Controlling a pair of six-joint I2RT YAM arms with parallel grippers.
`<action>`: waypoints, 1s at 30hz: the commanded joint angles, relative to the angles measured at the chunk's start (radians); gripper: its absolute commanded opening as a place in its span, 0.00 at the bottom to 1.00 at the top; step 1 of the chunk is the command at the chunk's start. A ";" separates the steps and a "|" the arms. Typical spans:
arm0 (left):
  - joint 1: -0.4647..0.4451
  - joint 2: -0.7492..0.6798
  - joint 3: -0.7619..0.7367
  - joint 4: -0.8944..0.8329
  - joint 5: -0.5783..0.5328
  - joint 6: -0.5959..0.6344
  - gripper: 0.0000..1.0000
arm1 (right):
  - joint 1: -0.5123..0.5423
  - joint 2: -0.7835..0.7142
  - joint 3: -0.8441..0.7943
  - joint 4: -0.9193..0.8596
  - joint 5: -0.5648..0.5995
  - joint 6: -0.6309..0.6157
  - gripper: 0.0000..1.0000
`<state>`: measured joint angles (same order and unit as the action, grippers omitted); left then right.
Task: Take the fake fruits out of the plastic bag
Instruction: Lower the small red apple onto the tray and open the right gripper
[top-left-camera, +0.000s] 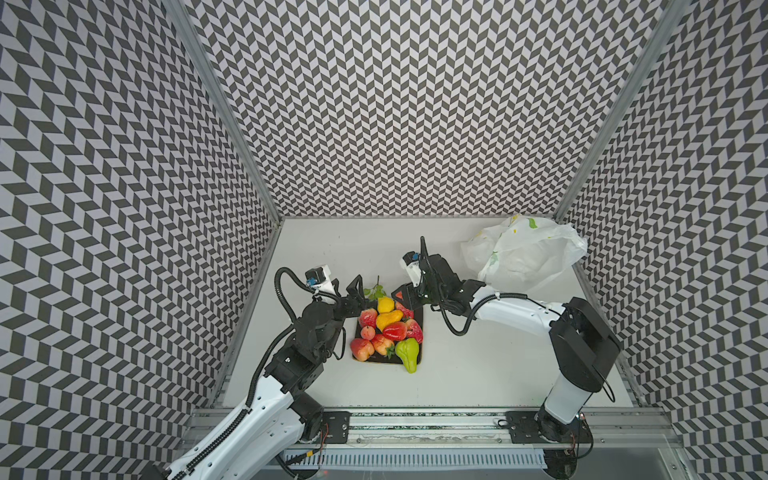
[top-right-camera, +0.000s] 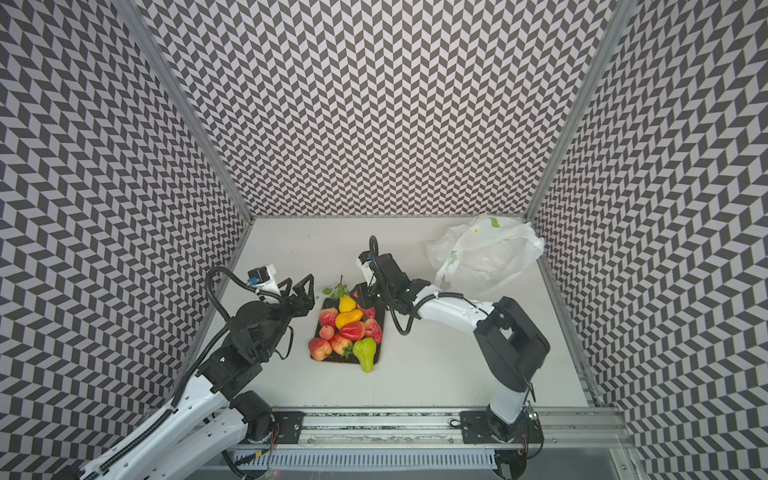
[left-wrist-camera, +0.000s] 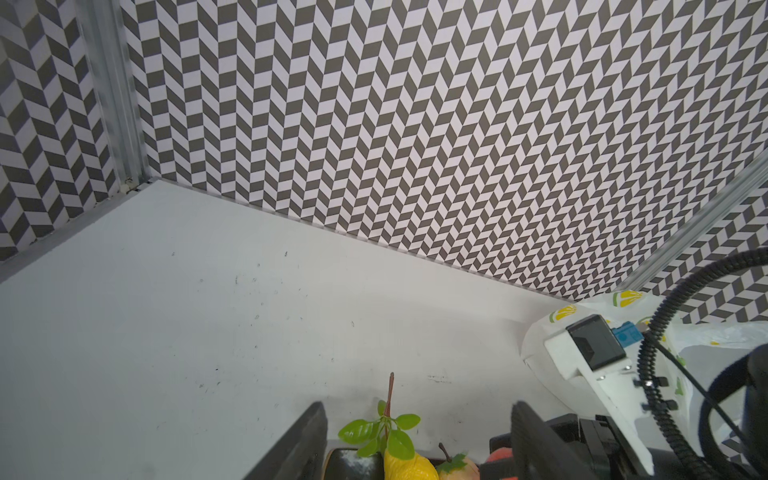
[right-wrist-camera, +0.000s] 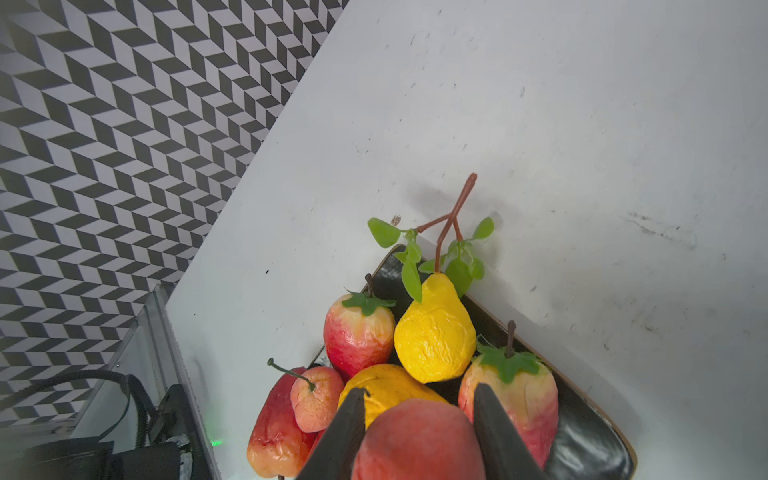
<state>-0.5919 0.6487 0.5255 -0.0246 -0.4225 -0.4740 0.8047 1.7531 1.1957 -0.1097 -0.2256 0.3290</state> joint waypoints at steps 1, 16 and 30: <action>0.012 -0.031 -0.008 -0.025 -0.056 -0.024 0.70 | 0.045 0.004 0.051 -0.053 0.056 -0.083 0.33; 0.172 -0.169 -0.041 -0.109 -0.085 -0.076 0.73 | 0.264 0.091 0.217 -0.211 0.333 -0.109 0.33; 0.176 -0.285 -0.043 -0.168 -0.142 -0.112 0.73 | 0.453 0.152 0.241 -0.262 0.646 0.228 0.32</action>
<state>-0.4217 0.3790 0.4904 -0.1558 -0.5354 -0.5549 1.2335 1.8530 1.3964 -0.3470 0.3237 0.4831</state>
